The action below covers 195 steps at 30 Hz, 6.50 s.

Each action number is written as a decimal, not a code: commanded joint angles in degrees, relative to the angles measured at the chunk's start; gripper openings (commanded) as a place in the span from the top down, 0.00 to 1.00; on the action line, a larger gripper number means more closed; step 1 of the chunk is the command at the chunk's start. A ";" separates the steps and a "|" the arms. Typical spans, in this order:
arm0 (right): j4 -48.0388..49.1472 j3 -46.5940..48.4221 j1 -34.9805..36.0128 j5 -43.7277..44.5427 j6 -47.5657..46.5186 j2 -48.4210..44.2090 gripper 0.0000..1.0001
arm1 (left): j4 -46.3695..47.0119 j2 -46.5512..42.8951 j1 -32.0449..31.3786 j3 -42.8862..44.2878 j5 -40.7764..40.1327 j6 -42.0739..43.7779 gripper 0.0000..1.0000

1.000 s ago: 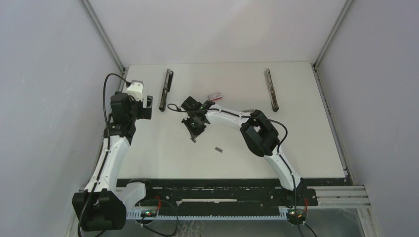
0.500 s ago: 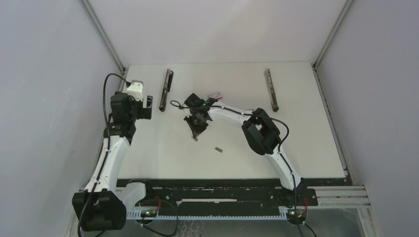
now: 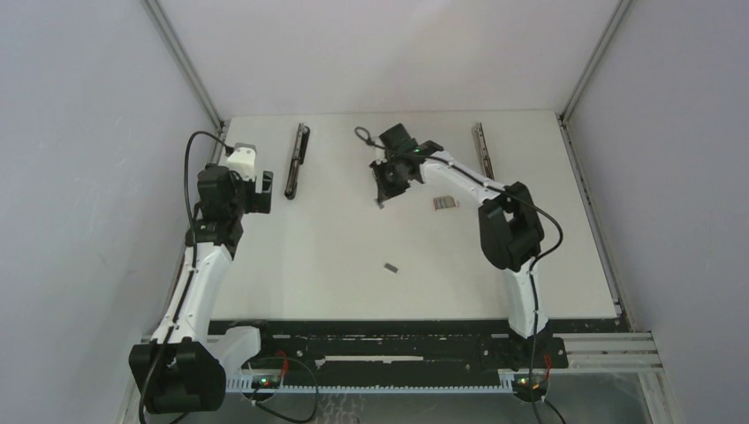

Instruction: Unload the staples from the stapler

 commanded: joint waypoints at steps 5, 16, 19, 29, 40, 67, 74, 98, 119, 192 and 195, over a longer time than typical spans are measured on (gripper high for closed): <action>4.93 -8.12 -11.55 4.12 -0.59 -8.62 1.00 | 2.60 -0.89 0.09 -1.35 0.97 -0.75 0.00; 5.98 -11.35 -20.34 8.04 -1.77 -7.85 1.00 | 2.62 -0.88 0.12 -1.27 1.12 -0.90 0.00; 5.78 -12.20 -20.96 9.10 -2.31 -8.10 1.00 | 2.62 -0.71 0.13 -1.33 1.18 -0.97 0.00; 7.55 -17.24 -21.88 11.56 -3.62 -9.39 1.00 | 2.62 -0.99 0.13 -1.25 1.31 -1.04 0.00; 9.76 -19.74 -22.50 12.21 -3.19 -10.15 1.00 | 2.62 -0.84 0.11 -1.41 1.17 -1.01 0.00; 9.73 -19.79 -22.87 11.43 -3.32 -7.89 1.00 | 2.62 -0.27 0.09 -1.39 1.26 -1.00 0.00; 9.55 -20.00 -22.78 11.34 -3.54 -7.50 1.00 | 2.60 -0.23 0.08 -1.39 1.19 -0.97 0.00; 8.78 -19.87 -22.17 11.26 -5.03 -6.04 1.00 | 2.61 -0.34 0.10 -1.43 1.57 -0.97 0.00; 8.40 -19.83 -21.13 11.75 -5.91 -5.56 1.00 | 2.62 -0.42 0.11 -1.44 1.55 -1.03 0.00; 0.87 -29.21 10.52 -0.97 -22.83 -19.87 0.26 | 3.98 -0.89 0.88 -2.41 -2.60 0.58 0.00; 1.12 -29.25 11.27 -0.77 -22.18 -18.48 0.32 | 3.98 -0.77 0.89 -2.33 -2.68 0.73 0.00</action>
